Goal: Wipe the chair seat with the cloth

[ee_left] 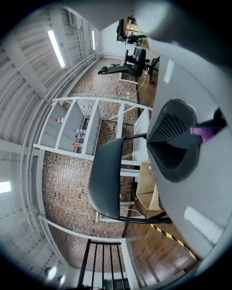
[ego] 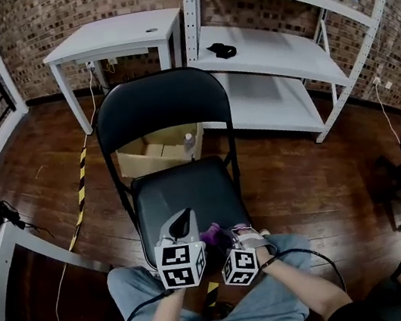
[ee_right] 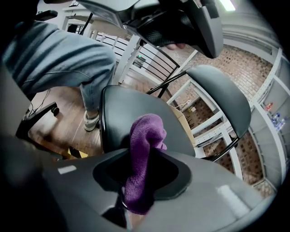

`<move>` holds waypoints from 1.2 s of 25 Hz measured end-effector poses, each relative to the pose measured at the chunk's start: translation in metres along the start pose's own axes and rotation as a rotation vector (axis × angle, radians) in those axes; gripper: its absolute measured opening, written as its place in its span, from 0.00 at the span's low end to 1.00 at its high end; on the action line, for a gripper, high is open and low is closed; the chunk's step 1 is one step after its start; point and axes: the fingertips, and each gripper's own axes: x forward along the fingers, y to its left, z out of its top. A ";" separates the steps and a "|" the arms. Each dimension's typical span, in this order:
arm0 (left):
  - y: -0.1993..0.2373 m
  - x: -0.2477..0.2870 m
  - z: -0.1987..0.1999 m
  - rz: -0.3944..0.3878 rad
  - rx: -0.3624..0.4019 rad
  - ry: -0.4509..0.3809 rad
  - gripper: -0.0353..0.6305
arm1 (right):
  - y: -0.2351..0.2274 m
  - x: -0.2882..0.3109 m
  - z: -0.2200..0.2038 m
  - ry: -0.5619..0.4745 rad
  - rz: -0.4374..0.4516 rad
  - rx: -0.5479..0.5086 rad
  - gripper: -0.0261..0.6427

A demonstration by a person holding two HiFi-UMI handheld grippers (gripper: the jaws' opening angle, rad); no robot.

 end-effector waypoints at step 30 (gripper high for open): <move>0.039 0.042 0.023 -0.032 -0.041 -0.021 0.06 | -0.250 0.147 -0.019 0.212 -0.171 0.200 0.20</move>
